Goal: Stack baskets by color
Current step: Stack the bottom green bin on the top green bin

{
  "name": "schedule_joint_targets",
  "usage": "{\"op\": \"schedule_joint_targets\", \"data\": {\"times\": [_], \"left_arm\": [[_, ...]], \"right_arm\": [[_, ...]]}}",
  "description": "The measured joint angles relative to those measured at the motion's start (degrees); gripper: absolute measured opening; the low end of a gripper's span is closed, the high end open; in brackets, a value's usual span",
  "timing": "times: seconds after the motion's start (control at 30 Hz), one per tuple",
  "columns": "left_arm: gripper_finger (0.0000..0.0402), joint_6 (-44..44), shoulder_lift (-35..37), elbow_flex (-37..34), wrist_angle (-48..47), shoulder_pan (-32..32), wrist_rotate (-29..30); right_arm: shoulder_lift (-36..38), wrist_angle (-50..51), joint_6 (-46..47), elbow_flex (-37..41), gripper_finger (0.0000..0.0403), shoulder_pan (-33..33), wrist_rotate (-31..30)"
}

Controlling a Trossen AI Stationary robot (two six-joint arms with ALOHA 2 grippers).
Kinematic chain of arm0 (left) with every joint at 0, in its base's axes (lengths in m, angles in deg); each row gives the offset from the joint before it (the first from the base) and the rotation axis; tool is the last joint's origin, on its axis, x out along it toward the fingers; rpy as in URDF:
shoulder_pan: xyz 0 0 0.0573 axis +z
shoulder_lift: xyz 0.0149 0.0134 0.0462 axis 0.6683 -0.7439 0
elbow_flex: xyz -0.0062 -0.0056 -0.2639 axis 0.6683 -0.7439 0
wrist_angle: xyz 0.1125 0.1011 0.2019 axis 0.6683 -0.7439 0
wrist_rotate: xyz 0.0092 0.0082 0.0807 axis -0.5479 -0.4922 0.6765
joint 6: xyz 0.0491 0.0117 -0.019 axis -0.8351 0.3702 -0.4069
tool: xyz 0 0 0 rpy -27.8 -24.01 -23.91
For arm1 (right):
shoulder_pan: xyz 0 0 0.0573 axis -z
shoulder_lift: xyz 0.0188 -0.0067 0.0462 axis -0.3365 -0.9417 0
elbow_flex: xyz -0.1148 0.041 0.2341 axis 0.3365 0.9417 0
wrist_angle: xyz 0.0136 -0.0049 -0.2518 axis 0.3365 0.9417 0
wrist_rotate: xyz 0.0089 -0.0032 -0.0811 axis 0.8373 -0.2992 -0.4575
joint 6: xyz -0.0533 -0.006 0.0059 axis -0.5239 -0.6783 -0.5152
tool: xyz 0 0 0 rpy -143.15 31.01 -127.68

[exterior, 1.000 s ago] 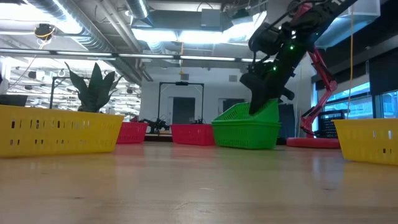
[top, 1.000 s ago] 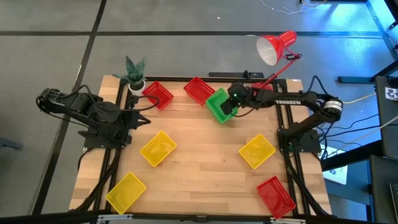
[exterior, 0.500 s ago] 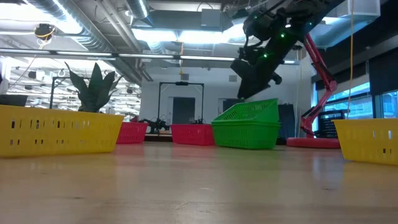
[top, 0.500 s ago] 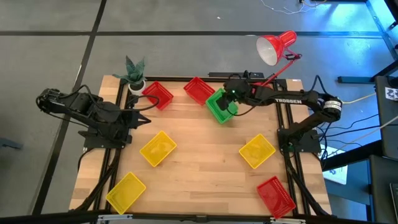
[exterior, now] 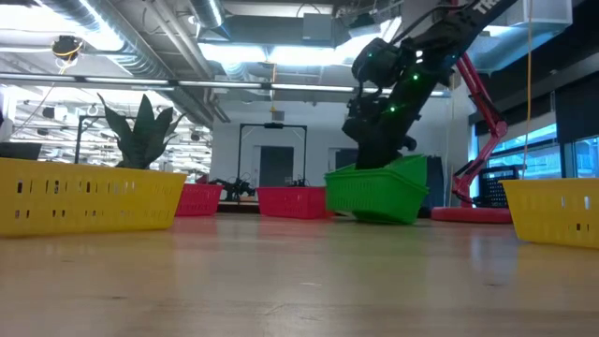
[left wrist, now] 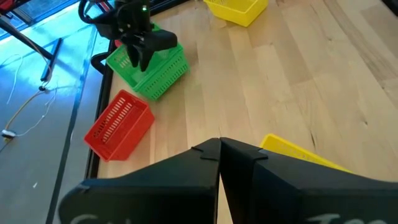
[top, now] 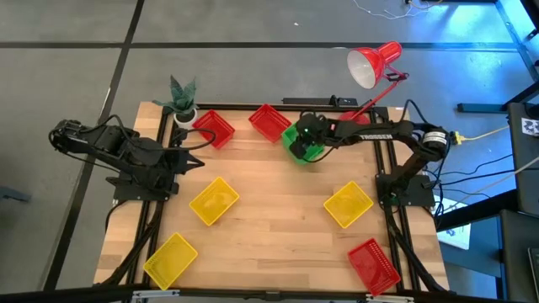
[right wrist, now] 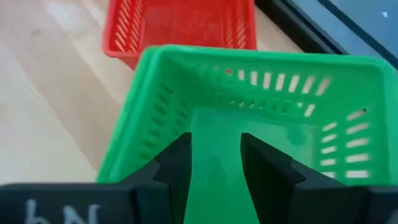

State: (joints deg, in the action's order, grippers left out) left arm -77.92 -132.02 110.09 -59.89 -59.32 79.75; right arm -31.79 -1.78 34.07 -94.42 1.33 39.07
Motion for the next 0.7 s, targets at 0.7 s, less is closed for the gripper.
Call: {"op": "schedule_joint_targets", "data": {"times": [0.7], "left_arm": [[0.0000,-0.2,0.0,0.0,0.0,0.0,0.0]], "right_arm": [[3.6,-8.3,8.4,-0.8,0.0138,0.0,22.2]]}}
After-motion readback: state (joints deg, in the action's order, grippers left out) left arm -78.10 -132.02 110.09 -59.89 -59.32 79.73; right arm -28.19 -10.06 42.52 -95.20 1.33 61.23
